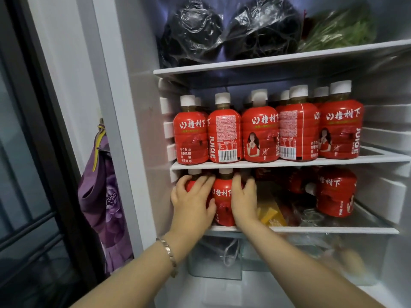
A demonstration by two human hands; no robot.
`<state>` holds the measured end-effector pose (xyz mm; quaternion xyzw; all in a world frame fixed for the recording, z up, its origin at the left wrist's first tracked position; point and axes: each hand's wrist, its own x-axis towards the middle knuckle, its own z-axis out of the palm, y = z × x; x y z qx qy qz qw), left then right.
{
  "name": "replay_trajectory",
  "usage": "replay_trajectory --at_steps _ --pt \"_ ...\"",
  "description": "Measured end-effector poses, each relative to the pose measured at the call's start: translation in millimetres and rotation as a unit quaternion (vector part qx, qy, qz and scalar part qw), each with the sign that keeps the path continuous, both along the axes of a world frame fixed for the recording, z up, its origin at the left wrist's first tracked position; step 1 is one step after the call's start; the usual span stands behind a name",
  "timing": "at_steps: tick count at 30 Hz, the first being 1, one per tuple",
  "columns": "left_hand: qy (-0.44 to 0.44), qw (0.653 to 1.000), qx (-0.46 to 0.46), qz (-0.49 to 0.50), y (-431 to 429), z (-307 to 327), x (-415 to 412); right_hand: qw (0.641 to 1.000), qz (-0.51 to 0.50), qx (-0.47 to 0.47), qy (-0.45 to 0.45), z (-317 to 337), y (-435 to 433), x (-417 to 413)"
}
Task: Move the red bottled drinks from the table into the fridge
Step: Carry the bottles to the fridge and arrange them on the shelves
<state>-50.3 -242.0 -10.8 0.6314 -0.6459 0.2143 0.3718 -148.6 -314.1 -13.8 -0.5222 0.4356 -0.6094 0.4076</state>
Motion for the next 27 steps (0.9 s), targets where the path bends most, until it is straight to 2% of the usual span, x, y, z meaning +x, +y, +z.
replay_trajectory --at_steps 3,6,9,11,13,15,17,18,19,21,23,25,27 --pt "0.023 0.999 0.029 0.008 2 5 -4 1.000 0.013 -0.005 -0.014 -2 -5 4" --pt "0.009 0.997 0.049 0.053 2 8 -13 0.999 0.050 0.000 0.001 1 -7 -1" --pt "0.031 0.994 0.056 0.093 4 7 -33 0.986 0.081 -0.020 0.142 11 -8 -27" --pt "0.013 0.991 0.056 0.119 5 5 -47 0.966 0.048 -0.038 0.253 11 -11 -55" --pt "-0.039 0.993 0.031 0.111 -1 -1 -59 0.918 -0.034 -0.062 0.391 8 -15 -96" --pt "-0.086 0.992 0.015 0.095 -6 -6 -67 0.833 -0.135 -0.112 0.524 7 -13 -136" --pt "-0.122 0.989 0.001 0.082 -11 -7 -72 0.755 -0.252 -0.194 0.573 3 -17 -163" --pt "-0.135 0.987 0.002 0.083 -14 -10 -70 0.748 -0.290 -0.201 0.563 2 -18 -168" --pt "-0.147 0.985 0.003 0.089 -17 -12 -70 0.759 -0.316 -0.183 0.540 1 -20 -172" --pt "-0.167 0.981 0.001 0.098 -21 -17 -64 0.836 -0.301 -0.054 0.457 -1 -23 -175" --pt "-0.180 0.979 -0.023 0.089 -22 -20 -56 0.907 -0.255 0.051 0.333 -3 -25 -174" --pt "-0.187 0.979 -0.048 0.070 -25 -19 -53 0.932 -0.256 0.060 0.251 -5 -24 -176" --pt "-0.170 0.981 -0.068 0.062 -27 -15 -52 0.933 -0.250 0.027 0.257 -7 -19 -172"
